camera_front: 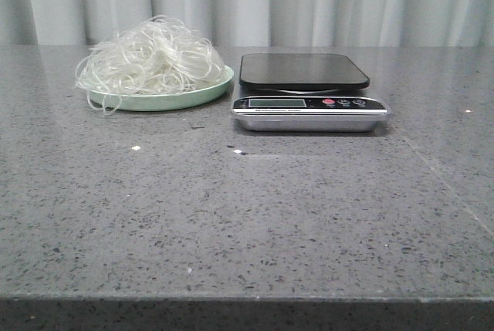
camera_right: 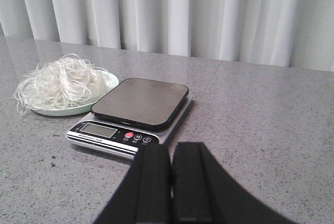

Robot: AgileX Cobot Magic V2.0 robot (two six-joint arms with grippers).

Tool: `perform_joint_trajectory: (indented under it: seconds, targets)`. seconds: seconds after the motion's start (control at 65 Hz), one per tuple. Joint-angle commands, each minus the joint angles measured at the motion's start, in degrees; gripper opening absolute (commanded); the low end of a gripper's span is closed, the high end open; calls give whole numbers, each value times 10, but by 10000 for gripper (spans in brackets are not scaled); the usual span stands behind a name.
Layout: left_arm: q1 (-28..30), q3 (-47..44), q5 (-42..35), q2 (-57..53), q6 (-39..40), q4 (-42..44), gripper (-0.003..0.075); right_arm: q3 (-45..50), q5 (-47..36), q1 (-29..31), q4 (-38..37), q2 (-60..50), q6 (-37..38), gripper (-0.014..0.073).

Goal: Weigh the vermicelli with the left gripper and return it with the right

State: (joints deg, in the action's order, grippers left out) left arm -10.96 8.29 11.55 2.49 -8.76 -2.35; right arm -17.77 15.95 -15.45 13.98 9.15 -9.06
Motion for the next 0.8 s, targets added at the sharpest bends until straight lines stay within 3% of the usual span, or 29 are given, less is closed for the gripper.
perform_joint_trajectory:
  seconds: [0.0,0.169,0.215,0.785]
  targets:
    - [67,-27,-109,-6,12,-15,127,-15,-48,4,-3,5,-4,157]
    - [140,-91,-171,-41,77,-15,127,-15,-48,4,-3,5,-4,157]
    - [146,-87,-147,-41,88,-7,127,-15,-47,4,-3,5,-4,157]
    - [149,-89,-148,-40,88,-6,127,-15,-48,4,-3,5,-4,157]
